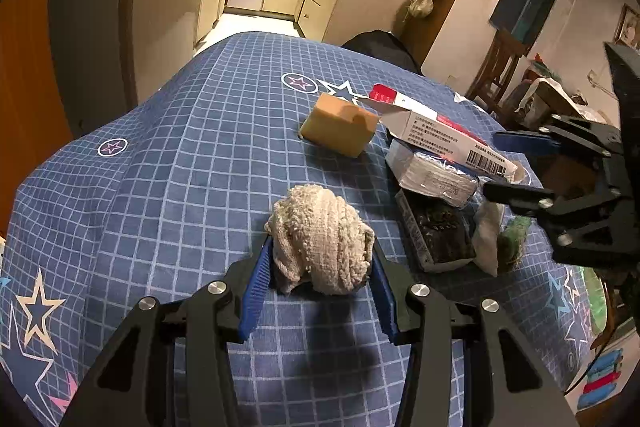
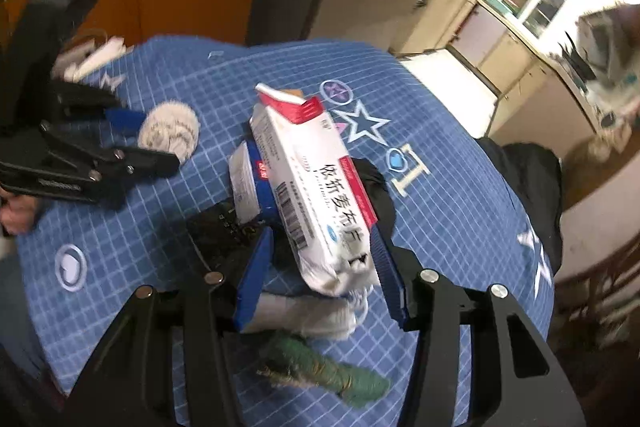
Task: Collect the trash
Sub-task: 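Grasp the beige towel roll with the left tool while the right tool grasps the white medicine box, then carry the towel roll and medicine box over the green trash bin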
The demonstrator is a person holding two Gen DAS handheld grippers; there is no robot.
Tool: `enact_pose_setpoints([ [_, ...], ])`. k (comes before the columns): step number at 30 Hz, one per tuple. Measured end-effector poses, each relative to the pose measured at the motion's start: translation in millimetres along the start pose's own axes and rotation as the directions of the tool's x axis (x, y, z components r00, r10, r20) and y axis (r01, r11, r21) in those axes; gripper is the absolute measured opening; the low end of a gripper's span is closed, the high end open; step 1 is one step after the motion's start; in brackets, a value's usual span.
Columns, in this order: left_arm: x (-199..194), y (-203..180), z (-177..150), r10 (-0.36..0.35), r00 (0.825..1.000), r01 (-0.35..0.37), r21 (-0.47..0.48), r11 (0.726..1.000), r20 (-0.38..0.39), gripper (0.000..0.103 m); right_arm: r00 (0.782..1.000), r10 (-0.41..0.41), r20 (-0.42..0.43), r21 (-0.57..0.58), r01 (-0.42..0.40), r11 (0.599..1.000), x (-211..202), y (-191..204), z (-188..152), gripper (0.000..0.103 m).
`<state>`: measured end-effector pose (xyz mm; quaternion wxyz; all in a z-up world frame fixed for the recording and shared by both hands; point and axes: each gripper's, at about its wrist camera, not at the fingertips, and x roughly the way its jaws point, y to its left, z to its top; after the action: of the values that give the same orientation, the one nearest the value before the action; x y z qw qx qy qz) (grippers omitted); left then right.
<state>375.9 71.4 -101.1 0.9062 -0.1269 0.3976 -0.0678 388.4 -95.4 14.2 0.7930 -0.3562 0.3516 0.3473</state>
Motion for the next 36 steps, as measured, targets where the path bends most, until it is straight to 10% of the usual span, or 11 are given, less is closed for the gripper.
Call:
enact_pose_setpoints([
  [8,-1,-4,0,0.004,1.000,-0.004,-0.011,1.000,0.001,0.045,0.999,-0.045,0.016,0.049,0.044,0.998,11,-1,1,0.015],
  [18,-48,-68,-11,0.035,0.983,-0.050,0.076,0.996,0.182,0.040,0.966,-0.157,0.205,0.513,0.031,0.858,-83,-3,-62,0.015],
  [25,-111,-143,-18,0.016,0.954,-0.068,0.163,0.984,0.299,0.040,0.920,-0.297,0.254,0.661,0.059,0.748,-156,6,-111,0.015],
  [36,-128,-259,-38,-0.091,0.957,0.013,0.273,0.962,0.274,0.040,0.887,-0.419,0.194,0.760,0.134,0.636,-220,-6,-188,0.015],
])
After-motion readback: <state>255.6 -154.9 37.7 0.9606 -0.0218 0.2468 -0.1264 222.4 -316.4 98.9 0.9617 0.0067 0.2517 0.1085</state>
